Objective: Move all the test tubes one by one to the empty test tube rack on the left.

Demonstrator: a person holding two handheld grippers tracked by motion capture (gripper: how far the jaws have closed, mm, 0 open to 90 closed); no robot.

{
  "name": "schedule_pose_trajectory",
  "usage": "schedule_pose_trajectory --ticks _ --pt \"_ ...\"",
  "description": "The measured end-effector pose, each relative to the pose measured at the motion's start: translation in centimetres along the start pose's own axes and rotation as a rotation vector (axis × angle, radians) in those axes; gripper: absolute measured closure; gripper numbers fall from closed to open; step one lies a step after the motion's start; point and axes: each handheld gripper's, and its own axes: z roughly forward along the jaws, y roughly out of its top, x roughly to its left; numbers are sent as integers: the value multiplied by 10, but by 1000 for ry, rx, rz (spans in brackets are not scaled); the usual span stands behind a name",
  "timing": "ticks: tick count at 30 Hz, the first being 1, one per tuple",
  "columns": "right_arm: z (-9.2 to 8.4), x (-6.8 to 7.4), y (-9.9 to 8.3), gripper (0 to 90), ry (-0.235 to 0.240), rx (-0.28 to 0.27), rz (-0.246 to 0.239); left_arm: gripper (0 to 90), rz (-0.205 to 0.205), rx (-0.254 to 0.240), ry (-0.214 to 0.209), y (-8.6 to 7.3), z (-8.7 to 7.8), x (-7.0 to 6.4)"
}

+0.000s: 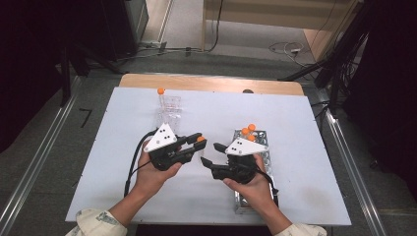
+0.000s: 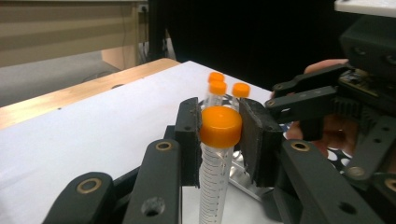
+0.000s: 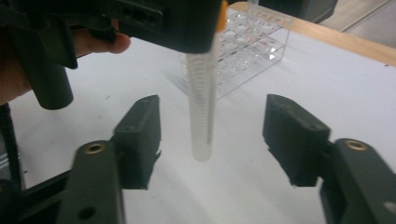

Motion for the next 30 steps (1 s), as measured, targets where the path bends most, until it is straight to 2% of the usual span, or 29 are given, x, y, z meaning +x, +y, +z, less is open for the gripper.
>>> schedule_pose_trajectory --ticks 4,10,19,24,30 --pt "-4 -1 0 227 -20 -7 0 709 -17 4 26 1 -3 8" --pt "-16 -3 -2 226 -12 -23 -12 709 -12 -13 100 5 -12 24" --pt "-37 -9 -8 227 -43 -41 -8 710 -56 -50 209 19 -28 61" --pt "-45 -14 -11 228 -60 -46 1 710 -68 -42 279 25 -33 83" --pt "-50 -16 -14 229 -69 -48 6 710 -95 -43 336 24 -32 105"
